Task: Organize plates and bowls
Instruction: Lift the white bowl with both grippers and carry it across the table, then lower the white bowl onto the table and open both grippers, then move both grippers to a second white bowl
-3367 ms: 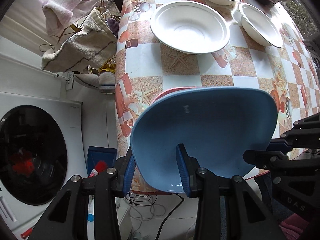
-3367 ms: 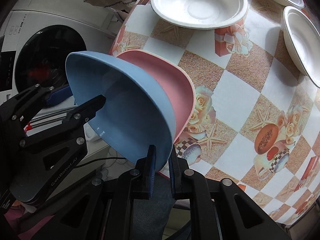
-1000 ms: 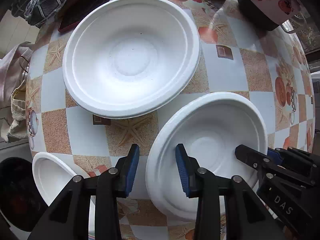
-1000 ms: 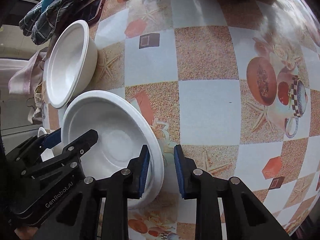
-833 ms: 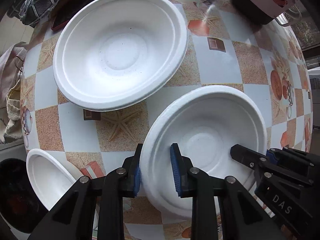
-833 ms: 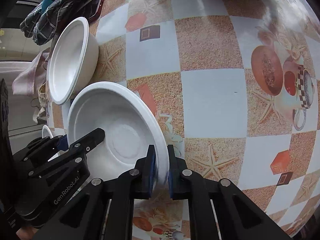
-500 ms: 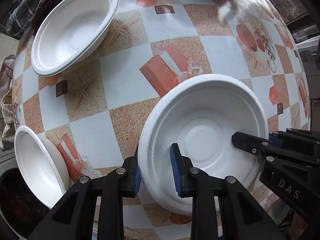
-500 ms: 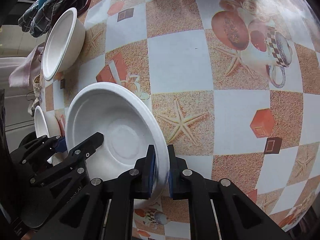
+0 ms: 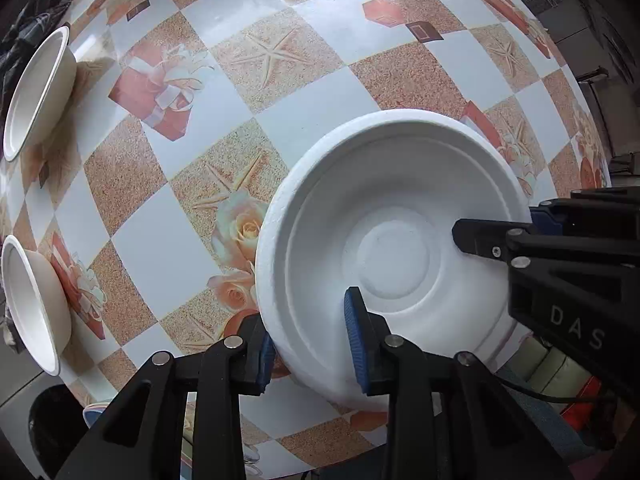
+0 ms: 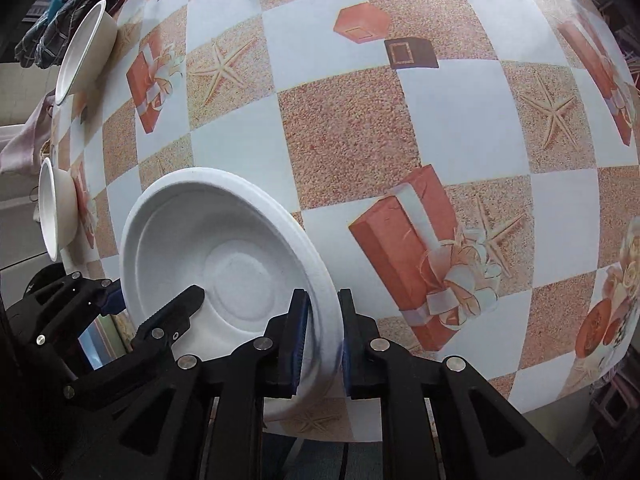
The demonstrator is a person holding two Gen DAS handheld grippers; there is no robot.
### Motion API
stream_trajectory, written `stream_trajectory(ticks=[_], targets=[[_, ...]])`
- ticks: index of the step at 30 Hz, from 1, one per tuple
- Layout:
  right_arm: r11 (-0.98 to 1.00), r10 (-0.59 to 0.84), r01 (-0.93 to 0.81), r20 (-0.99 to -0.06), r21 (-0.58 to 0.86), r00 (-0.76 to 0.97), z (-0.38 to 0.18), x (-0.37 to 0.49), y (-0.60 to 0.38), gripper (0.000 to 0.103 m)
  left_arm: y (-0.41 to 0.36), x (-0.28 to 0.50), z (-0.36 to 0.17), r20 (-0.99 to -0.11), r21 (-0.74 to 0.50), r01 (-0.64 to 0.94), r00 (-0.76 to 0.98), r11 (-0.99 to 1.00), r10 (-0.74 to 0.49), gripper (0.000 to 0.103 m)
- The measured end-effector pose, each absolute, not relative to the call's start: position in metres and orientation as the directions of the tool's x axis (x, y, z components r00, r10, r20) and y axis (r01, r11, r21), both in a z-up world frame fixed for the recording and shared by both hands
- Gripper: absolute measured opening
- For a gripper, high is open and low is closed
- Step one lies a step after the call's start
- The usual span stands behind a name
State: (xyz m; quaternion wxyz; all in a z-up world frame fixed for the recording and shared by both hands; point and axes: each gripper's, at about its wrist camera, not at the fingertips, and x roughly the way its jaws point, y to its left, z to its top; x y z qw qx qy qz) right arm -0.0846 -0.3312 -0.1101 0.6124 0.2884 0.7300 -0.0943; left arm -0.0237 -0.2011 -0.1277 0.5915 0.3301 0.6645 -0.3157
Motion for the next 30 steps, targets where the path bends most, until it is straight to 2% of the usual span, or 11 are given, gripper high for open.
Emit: stream_trajectory(ticks=[5,7,9,12,14,15,23,30], targets=[[0.780,0.318,0.588,-0.945,0.213,-0.081,-0.111,-0.110,-0.332,0.017,-0.214,-0.059,-0.127,-0.995,-0.043,0.843,-0.083,0.535,0.050,0.048],[0.771,0.308,0.605,-0.948,0.199,-0.079,-0.110,-0.118,-0.336,0.017,-0.216,-0.062,-0.120,-0.998,-0.022,0.852,-0.052,0.524,0.043,0.062],[0.759,0.301,0.622,-0.951,0.194,-0.070,-0.108,-0.122,-0.342,0.017,-0.200,-0.051,-0.111,-0.999,-0.008,0.856,-0.026,0.517,0.028,0.071],[0.734,0.302,0.651,-0.952,0.196,-0.053,-0.104,-0.125,-0.347,0.019,-0.186,-0.040,-0.101,-1.000,-0.018,0.852,-0.026,0.523,0.009,0.074],[0.731,0.284,0.658,-0.957,0.179,-0.055,-0.099,-0.128,-0.354,0.059,-0.173,-0.042,-0.093,-1.000,-0.019,0.845,-0.023,0.535,0.000,0.076],[0.727,0.274,0.663,-0.961,0.179,-0.042,-0.095,-0.129,-0.358,0.087,-0.166,-0.045,-0.087,-1.000,-0.016,0.841,-0.016,0.541,-0.004,0.076],[0.676,0.237,0.717,-0.972,0.169,0.006,-0.068,-0.147,-0.394,0.088,-0.102,-0.059,-0.069,-0.999,-0.043,0.777,-0.046,0.627,-0.011,0.078],[0.687,0.229,0.705,-0.973,0.176,0.019,-0.063,-0.125,-0.375,0.088,-0.079,-0.024,-0.050,-0.998,-0.053,0.697,-0.027,0.715,-0.048,0.078]])
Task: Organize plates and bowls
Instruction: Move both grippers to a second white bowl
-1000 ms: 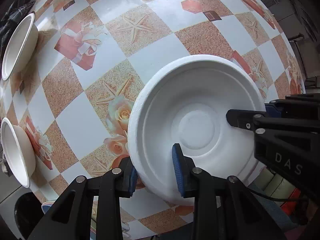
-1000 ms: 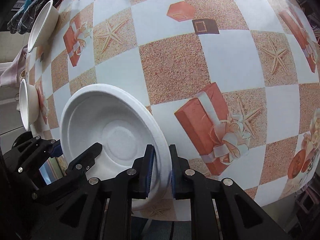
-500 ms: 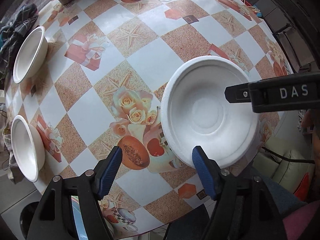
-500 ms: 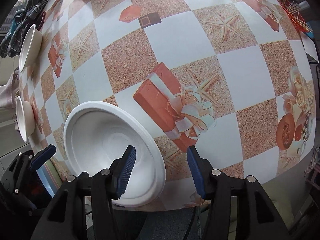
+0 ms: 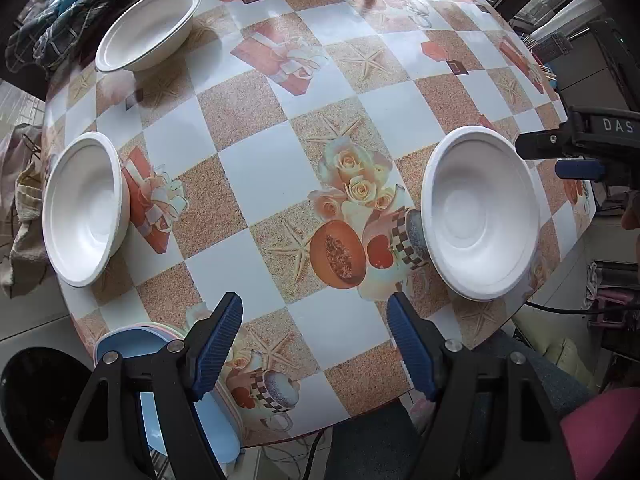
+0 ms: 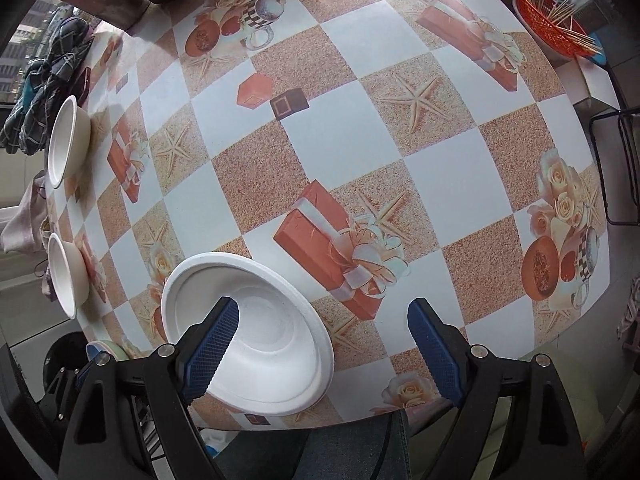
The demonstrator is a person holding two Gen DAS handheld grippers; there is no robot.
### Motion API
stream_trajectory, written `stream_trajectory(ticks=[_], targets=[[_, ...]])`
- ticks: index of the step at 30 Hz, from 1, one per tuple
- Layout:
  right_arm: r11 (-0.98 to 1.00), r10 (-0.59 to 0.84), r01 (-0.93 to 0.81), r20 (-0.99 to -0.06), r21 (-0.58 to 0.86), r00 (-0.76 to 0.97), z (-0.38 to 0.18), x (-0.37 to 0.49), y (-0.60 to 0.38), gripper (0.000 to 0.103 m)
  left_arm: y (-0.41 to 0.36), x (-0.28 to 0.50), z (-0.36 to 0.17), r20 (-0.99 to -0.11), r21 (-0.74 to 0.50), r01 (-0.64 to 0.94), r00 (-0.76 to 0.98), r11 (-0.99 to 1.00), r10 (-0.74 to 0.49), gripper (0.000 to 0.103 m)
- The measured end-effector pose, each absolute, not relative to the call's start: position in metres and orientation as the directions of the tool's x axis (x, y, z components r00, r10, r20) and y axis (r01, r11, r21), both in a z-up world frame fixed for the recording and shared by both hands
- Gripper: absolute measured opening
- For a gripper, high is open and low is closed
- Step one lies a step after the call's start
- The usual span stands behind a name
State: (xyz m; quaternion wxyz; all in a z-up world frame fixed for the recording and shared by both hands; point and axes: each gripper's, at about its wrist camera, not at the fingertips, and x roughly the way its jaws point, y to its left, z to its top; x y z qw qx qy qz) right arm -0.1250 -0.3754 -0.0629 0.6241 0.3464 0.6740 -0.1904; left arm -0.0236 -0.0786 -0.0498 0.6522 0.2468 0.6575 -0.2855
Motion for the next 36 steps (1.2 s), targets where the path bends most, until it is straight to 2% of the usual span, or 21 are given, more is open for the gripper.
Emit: stream_trajectory(ticks=[6,16,25,29,36], targets=[[0.748,0.230,0.630,-0.972,0.207,0.046,-0.043,-0.086,-0.366,0.088,-0.075,0.012,-0.029,-0.996,-0.066,0.636,0.003,0.769,-0.088,0.078],[0.811,0.265,0.524,-0.962,0.260,0.068,-0.028,-0.013,-0.336,0.088,-0.076,0.082,-0.030,-0.993,-0.036,0.548,0.073,0.836,-0.091,0.078],[0.798,0.327,0.498,-0.937,0.341,0.118,-0.016,0.052,-0.325,0.088,-0.069,0.155,-0.012,-0.981,-0.015,0.431,0.168,0.902,-0.097,0.078],[0.794,0.312,0.502,-0.939,0.343,0.148,-0.015,0.080,-0.317,0.088,-0.065,0.193,-0.010,-0.975,-0.015,0.362,0.203,0.932,-0.094,0.078],[0.760,0.325,0.543,-0.933,0.356,0.157,-0.038,0.119,-0.309,0.088,-0.064,0.249,-0.026,-0.971,0.021,0.288,0.234,0.957,-0.049,0.078]])
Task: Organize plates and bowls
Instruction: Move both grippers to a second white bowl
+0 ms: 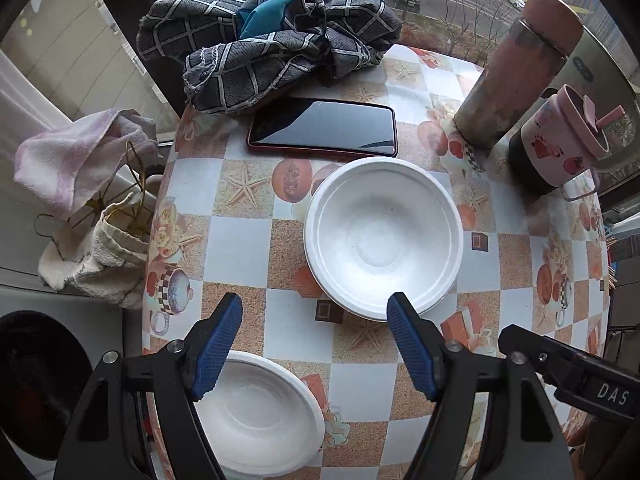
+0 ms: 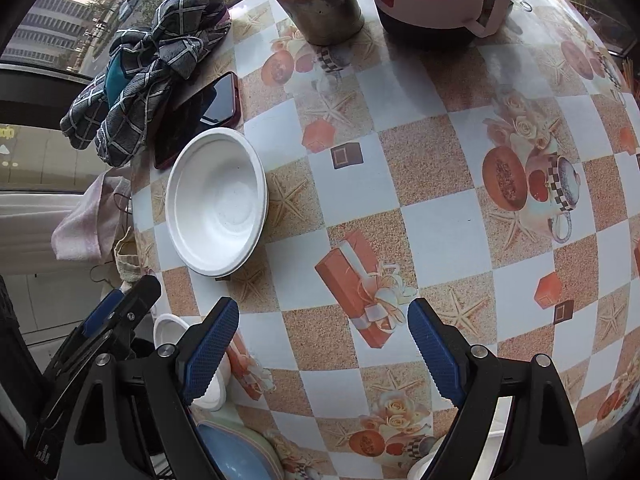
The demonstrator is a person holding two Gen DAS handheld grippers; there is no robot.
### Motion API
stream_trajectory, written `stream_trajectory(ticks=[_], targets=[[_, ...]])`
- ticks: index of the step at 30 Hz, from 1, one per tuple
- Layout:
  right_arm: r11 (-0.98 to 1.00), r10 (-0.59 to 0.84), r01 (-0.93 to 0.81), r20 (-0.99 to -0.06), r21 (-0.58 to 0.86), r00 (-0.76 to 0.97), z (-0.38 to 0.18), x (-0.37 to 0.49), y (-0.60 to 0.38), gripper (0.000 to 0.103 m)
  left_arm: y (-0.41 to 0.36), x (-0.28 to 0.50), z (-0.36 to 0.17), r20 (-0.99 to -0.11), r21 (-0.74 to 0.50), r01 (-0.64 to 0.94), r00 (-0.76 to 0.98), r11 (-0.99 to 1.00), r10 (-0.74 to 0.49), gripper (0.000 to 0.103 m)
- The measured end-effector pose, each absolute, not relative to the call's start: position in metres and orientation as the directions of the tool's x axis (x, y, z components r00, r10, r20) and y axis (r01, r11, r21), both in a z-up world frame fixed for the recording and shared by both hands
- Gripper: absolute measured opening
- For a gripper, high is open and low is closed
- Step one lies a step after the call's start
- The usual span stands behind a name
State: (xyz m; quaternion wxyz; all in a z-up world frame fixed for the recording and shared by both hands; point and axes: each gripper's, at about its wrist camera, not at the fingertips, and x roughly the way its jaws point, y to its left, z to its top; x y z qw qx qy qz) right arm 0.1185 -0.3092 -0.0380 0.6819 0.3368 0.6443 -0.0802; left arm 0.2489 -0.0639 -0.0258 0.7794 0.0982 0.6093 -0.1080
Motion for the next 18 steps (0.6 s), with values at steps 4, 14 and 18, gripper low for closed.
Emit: stream_trajectory(ticks=[4,14,18], targets=[[0.742,0.317,0.565,-0.931,0.362,0.181,-0.052,0.138,-0.309,0.088,-0.069,0.274,-0.044,-0.973,0.041,0.310,0.227,0.950,-0.032,0.078],[0.822,0.235,0.485,-0.954,0.298,0.187,-0.085,0.176,-0.293,0.088,-0.085,0.312,-0.083,-0.975,0.123,0.342,0.216,0.931,0.049,0.078],[0.839,0.231,0.458,-0.954,0.295,0.191,-0.090,0.186,-0.290,0.087,-0.094,0.322,-0.096,-0.975,0.145,0.365,0.211,0.920,0.070,0.078]])
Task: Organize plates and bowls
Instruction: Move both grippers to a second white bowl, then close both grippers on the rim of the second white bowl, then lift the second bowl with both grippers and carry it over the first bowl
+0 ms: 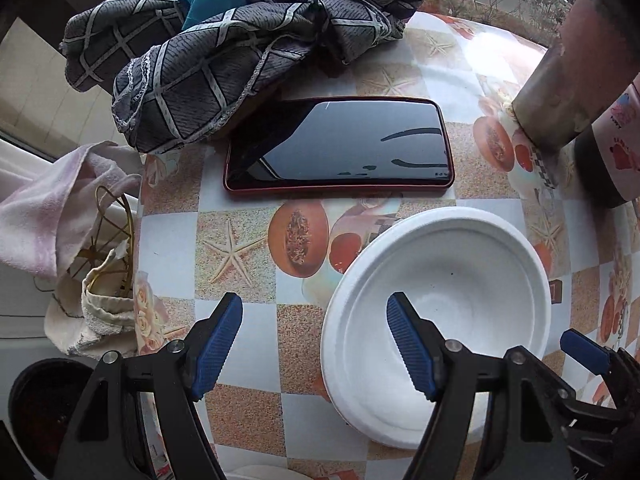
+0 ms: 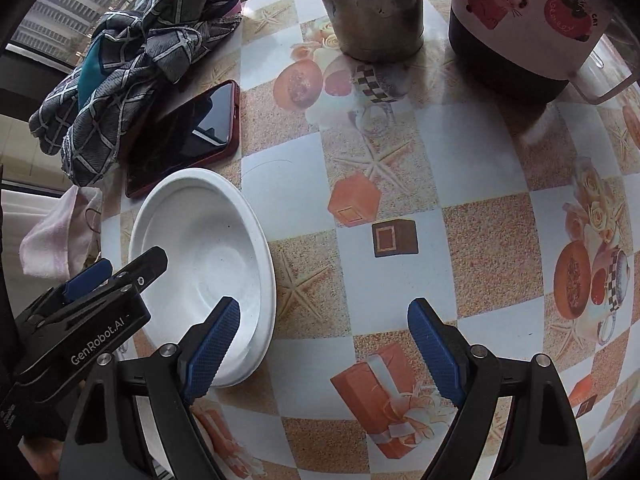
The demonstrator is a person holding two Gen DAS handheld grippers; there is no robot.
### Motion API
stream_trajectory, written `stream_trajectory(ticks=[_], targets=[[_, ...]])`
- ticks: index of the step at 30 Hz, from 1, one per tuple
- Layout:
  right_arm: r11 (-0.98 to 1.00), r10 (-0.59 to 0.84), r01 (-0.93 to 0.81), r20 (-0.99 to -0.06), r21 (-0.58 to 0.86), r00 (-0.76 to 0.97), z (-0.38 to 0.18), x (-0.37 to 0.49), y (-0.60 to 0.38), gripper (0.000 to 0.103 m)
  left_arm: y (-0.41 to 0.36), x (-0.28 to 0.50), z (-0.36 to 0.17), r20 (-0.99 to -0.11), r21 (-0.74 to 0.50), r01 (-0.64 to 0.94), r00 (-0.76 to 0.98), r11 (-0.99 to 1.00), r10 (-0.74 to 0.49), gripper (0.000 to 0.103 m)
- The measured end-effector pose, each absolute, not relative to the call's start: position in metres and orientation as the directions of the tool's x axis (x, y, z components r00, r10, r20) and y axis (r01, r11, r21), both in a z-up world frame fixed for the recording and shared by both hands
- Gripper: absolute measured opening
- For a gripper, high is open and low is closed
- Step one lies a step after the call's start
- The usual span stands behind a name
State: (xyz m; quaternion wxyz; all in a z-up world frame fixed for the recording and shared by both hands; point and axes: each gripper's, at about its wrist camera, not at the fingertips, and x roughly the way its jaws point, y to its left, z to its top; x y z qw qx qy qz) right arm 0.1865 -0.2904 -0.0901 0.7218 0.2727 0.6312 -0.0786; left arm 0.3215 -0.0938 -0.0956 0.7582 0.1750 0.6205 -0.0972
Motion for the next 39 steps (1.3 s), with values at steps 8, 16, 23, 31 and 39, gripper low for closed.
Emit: stream_trajectory(ticks=[8,16,23,31,39], targets=[[0.856,0.279,0.402,-0.945,0.325,0.170,-0.103,0.196,-0.282,0.041,-0.100,0.321,-0.115,-0.993,0.074,0.393,0.117,0.916,0.031,0.057],[0.856,0.318,0.384,-0.938,0.346,0.137,-0.106,0.194,-0.279,0.016,-0.121,0.296,-0.115,-0.995,0.064,0.455,0.096,0.888,0.022,0.038],[0.875,0.316,0.372,-0.948,0.309,0.045,-0.108,0.160,-0.285,0.016,-0.131,0.226,-0.119,-0.998,0.052,0.493,0.059,0.868,0.027,0.038],[0.891,0.327,0.355,-0.943,0.283,-0.069,-0.114,0.087,-0.274,0.016,-0.111,0.124,-0.123,-1.000,0.015,0.449,0.005,0.893,0.014,0.038],[0.919,0.302,0.305,-0.943,0.250,-0.139,-0.118,0.037,-0.239,0.017,-0.083,0.048,-0.129,-0.999,0.003,0.465,-0.046,0.885,0.028,0.038]])
